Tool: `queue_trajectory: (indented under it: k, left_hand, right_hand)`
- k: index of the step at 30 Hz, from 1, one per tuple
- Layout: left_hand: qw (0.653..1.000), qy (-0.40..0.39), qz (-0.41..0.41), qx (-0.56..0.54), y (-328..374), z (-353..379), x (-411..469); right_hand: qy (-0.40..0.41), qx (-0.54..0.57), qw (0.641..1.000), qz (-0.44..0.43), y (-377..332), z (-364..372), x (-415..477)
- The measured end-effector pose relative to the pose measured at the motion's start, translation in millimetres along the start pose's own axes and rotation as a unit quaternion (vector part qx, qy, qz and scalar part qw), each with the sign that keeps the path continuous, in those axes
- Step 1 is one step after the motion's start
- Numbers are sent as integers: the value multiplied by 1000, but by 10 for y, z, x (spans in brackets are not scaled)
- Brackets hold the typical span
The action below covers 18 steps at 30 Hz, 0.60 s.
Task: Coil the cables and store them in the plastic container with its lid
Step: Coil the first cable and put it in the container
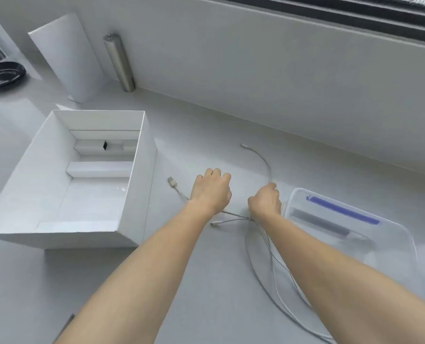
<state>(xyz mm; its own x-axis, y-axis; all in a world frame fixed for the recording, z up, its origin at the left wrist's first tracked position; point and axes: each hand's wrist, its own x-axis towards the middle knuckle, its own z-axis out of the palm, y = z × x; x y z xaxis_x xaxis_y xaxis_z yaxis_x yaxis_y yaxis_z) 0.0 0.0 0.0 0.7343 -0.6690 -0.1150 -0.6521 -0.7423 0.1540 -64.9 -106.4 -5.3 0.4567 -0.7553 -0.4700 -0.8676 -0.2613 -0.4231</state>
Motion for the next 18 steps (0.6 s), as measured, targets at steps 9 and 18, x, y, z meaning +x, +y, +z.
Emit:
queue_trajectory:
  k: [9,18]
  left_hand:
    - [1000,-1,3,-1,12,75,121]
    - [997,56,9,-59,12,-217,263]
  right_hand:
    - [12,88,996,22,-25,45,100]
    - [-31,305,950,-62,-68,-139,-178]
